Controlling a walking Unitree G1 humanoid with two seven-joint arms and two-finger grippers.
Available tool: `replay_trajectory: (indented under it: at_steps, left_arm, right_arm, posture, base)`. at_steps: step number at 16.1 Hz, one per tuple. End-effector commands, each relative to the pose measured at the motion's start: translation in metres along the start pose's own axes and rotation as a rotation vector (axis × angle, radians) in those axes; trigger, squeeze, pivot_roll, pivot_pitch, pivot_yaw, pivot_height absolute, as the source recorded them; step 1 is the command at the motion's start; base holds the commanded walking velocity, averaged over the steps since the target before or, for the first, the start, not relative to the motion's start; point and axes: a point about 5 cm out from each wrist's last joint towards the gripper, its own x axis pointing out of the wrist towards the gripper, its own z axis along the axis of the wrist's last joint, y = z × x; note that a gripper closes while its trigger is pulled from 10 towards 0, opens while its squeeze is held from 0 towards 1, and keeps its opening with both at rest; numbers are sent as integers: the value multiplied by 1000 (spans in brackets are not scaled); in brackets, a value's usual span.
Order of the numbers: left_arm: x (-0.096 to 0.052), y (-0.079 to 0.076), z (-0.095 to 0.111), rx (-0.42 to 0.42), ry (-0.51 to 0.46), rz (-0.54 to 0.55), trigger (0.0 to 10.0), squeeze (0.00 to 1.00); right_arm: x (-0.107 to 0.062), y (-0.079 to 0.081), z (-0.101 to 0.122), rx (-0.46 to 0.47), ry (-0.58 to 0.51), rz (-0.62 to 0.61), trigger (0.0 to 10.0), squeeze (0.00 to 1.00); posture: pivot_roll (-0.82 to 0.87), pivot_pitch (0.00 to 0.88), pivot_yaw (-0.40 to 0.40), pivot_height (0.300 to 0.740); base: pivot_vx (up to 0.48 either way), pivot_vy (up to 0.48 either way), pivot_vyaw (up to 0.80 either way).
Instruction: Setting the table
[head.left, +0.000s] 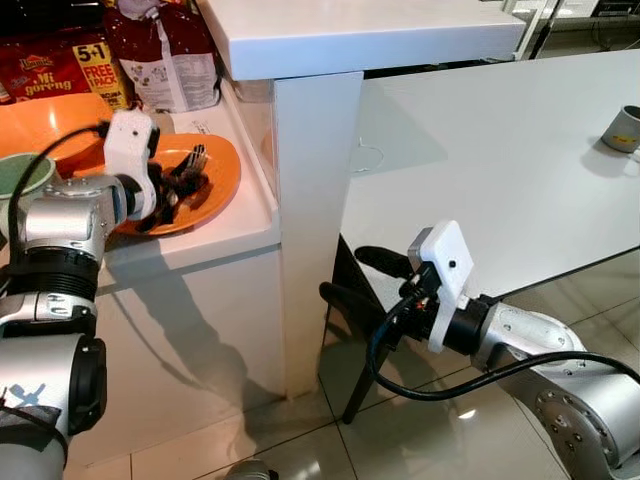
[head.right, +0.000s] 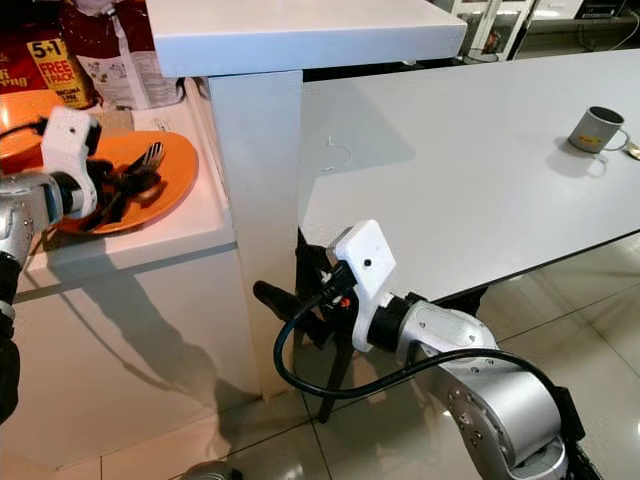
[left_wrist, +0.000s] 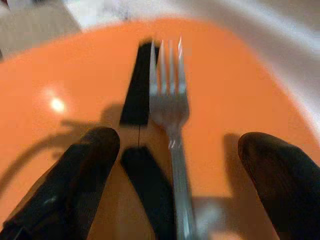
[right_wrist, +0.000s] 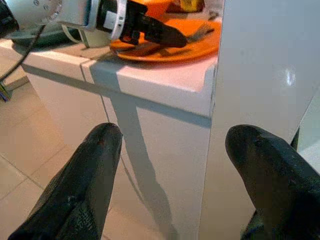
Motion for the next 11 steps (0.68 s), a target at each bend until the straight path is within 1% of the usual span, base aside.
replay_trajectory:
  at_steps: [1, 3, 6, 7, 8, 9, 11]
  left_arm:
    - [-1, 2, 6, 22, 12, 6, 10000, 0]
    - [0, 2, 5, 14, 27, 2, 10000, 0]
    - [1, 6, 3, 71, 64, 26, 10000, 0]
    - [1, 6, 3, 79, 71, 28, 4157, 0]
    - [1, 6, 2, 86, 74, 30, 314, 0]
    - [2, 7, 2, 106, 85, 33, 0, 0]
    - [2, 8, 1, 125, 99, 40, 0, 0]
  right_arm:
    - [-3, 0, 8, -8, -15, -5, 10000, 0]
    - [-4, 1, 9, -4, 2, 6, 10000, 0]
    - [-4, 4, 9, -17, 18, 29, 10000, 0]
    - [-4, 4, 10, -20, 21, 29, 10000, 0]
    - [-4, 4, 10, -20, 22, 30, 10000, 0]
    - [-3, 3, 10, -21, 24, 27, 10000, 0]
    - [-3, 3, 10, -23, 30, 25, 10000, 0]
  posture:
    - [59, 49, -17, 740]
    - [60, 48, -16, 740]
    - [60, 44, -14, 740]
    - [60, 44, -14, 740]
    - [60, 44, -14, 740]
    - [61, 42, -14, 740]
    - [62, 35, -13, 740]
  base:
    - [0, 0, 0]
    - [0, 0, 0]
    - [0, 0, 0]
    - [0, 0, 0]
    - [0, 0, 0]
    - [0, 0, 0]
    - [0, 0, 0]
